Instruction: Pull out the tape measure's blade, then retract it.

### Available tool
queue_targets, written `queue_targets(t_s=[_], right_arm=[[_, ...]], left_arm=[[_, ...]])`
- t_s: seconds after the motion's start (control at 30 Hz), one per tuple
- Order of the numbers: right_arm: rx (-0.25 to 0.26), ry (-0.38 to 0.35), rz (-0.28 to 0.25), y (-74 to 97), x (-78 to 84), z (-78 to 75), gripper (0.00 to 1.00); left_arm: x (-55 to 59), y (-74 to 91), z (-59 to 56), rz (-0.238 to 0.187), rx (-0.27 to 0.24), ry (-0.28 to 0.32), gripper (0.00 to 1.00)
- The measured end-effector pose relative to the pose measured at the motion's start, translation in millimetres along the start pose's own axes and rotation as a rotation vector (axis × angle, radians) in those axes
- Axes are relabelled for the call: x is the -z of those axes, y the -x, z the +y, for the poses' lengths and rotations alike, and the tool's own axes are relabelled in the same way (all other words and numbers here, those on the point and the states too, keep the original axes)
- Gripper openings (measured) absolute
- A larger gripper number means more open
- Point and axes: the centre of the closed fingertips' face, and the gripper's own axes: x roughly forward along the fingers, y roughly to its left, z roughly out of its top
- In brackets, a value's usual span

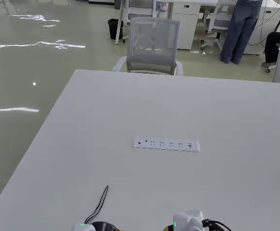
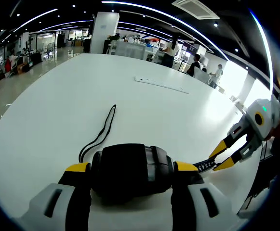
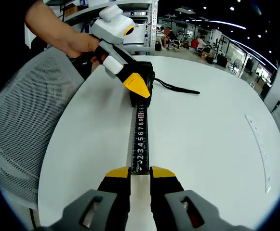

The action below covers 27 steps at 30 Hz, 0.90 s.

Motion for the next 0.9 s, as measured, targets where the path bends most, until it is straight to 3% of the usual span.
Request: queue_targets(t_s=[0.9], right_arm=[[-0.006,0.002,-0.008,-5.7,-9.6,0.3,0.14]], left_arm=[[-0.5,0.1,1.2,-0.001,0.011,0.009,0.65]])
